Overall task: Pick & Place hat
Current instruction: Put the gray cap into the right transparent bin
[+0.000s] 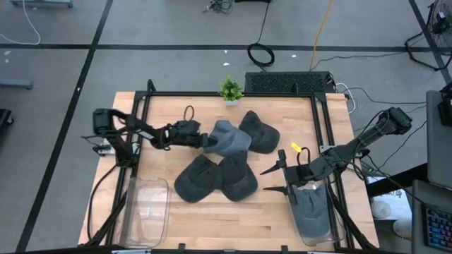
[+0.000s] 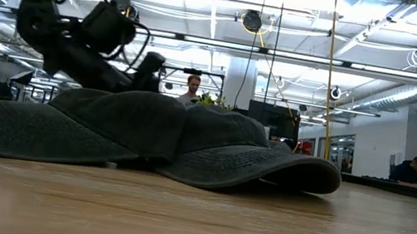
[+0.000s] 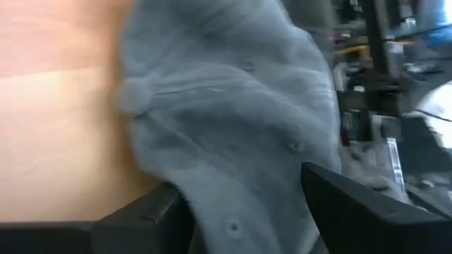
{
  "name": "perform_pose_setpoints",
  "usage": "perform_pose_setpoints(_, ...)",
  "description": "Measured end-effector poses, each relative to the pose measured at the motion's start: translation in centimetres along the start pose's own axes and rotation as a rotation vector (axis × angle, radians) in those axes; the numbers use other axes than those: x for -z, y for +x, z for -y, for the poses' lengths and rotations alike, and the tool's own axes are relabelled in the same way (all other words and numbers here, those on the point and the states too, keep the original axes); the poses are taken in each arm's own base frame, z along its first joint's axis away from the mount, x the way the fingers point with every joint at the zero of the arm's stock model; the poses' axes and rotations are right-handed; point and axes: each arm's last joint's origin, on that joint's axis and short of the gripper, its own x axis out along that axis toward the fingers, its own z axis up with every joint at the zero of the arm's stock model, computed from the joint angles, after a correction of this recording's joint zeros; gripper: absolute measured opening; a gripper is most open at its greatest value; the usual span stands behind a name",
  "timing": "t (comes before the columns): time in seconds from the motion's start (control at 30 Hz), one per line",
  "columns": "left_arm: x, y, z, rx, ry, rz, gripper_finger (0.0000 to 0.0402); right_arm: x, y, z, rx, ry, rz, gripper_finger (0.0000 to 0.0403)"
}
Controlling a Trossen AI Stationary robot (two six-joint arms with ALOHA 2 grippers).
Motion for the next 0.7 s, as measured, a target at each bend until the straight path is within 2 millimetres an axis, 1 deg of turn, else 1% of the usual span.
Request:
perform_pose_setpoints(0.1, -0.3, 1.2, 0.8, 0.071, 0.009, -0.062, 0.0253, 0.0, 0.0, 0.0, -0.001, 0.000, 0.000, 0.0220)
perform_pose_setpoints(0.2, -0.9, 2.1, 2.2, 0.152, 0.044, -0.117, 0.0253, 0.0, 0.0, 0.0, 0.000, -0.001, -0.001, 0.0221)
perform_pose_setpoints(0.33, -1.4, 2.8, 4.5, 0.242, 0.126, -0.113, 0.0253, 0.0, 0.0, 0.0, -0.001, 0.001, -0.004, 0.0221)
perform_pose_setpoints(0.5, -1.8, 3.2, 8.3, 0.405, 0.211, -0.136, 0.0253, 0.0, 0.0, 0.0, -0.001, 0.002, -0.005, 0.0221)
perform_pose_setpoints(0.6, -1.9, 3.6, 9.5, 0.427, 0.233, -0.142, 0.0253, 0.0, 0.0, 0.0, -0.001, 0.003, -0.004, 0.0222)
perform_pose_setpoints(0.7, -2.0, 4.2, 9.7, 0.327, 0.252, -0.141, 0.0252, 0.0, 0.0, 0.0, -0.001, 0.003, -0.003, 0.0221)
